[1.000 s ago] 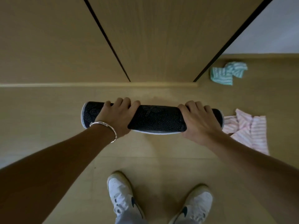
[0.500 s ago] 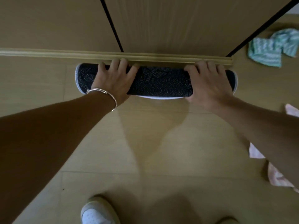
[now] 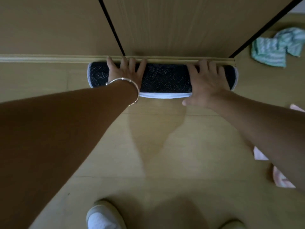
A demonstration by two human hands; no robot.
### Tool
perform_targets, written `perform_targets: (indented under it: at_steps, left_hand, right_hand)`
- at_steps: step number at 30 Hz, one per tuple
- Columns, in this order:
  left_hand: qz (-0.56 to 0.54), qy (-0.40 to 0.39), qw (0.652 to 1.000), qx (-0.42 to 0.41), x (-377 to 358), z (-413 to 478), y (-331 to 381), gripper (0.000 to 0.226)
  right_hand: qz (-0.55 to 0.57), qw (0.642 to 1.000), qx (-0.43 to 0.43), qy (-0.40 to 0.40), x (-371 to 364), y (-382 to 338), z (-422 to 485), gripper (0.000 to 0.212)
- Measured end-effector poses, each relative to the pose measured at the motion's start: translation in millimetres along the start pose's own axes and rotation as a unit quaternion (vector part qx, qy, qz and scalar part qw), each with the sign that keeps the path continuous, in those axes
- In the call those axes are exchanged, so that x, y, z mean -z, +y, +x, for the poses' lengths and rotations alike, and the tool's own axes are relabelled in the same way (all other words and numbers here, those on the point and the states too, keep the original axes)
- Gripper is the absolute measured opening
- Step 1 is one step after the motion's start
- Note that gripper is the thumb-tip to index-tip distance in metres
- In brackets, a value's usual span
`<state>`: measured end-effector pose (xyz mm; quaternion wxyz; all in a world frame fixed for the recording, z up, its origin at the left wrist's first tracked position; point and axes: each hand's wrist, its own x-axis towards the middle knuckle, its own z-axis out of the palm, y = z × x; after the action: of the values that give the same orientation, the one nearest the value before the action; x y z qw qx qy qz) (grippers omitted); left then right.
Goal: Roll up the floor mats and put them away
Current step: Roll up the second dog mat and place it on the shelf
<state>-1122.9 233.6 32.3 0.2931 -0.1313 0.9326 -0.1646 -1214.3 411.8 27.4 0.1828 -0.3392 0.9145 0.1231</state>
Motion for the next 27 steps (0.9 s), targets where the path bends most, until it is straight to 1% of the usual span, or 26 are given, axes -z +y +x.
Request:
perform_targets:
  at_steps: [1,3,4,6,7,8,9,12,14,16,19,22,24,27]
  left_hand:
    - [-0.001,0.009,1.0,-0.017,8.4,-13.0,-7.8,0.104]
    - [-0.019,0.021,0.998,-0.051,32.0,-41.8,-26.0,0.091]
    - [-0.037,0.009,0.997,-0.069,47.8,-55.8,-35.9,0.081]
    - [-0.075,-0.044,0.991,-0.1,91.7,-81.5,-56.7,0.059]
    - [-0.088,-0.073,0.987,-0.116,119.9,-93.0,-68.2,0.053]
    - [-0.096,-0.086,0.982,-0.136,153.4,-104.1,-81.1,0.05]
    - [-0.099,-0.083,0.979,-0.155,190.6,-114.0,-94.4,0.049]
    - [-0.104,-0.013,0.977,-0.187,305.6,-136.1,-131.2,0.043]
    - [-0.125,0.034,0.971,-0.2,384.1,-155.8,-152.5,0.035]
    - [-0.129,0.06,0.964,-0.225,459.7,-186.0,-171.1,0.031]
    - [-0.057,0.093,0.953,-0.284,560.4,-250.6,-193.6,0.029]
    - [-0.001,0.083,0.951,-0.298,650.2,-317.7,-216.6,0.03]
    - [0.017,0.086,0.949,-0.303,713.1,-362.4,-231.6,0.032]
    - [0.014,0.123,0.948,-0.292,806.5,-429.2,-258.4,0.031]
  right_hand:
    - [0.016,1.0,0.005,-0.009,15.1,0.4,-11.5,0.101]
    - [0.056,0.998,0.004,-0.02,50.5,7.5,-34.6,0.09]
    - [0.071,0.997,0.005,-0.029,70.9,12.7,-45.0,0.082]
    - [0.089,0.995,0.015,-0.053,119.1,22.7,-63.6,0.068]
    - [0.095,0.993,0.021,-0.063,146.8,29.1,-70.5,0.064]
    - [0.102,0.992,0.027,-0.07,178.4,36.6,-77.1,0.062]
    - [0.107,0.991,0.035,-0.073,212.6,44.7,-83.3,0.062]
    - [0.135,0.987,0.051,-0.068,323.8,73.3,-104.3,0.056]
    - [0.151,0.982,0.055,-0.096,402.3,90.6,-127.3,0.054]
    - [0.148,0.98,0.051,-0.125,477.5,105.0,-157.9,0.057]
    - [0.128,0.978,0.052,-0.159,576.6,124.9,-213.0,0.057]
    - [0.068,0.978,0.054,-0.191,670.3,142.2,-269.6,0.059]
    - [0.043,0.98,0.051,-0.187,736.3,153.6,-308.5,0.061]
    - [0.032,0.989,0.038,-0.141,835.7,169.8,-372.3,0.061]
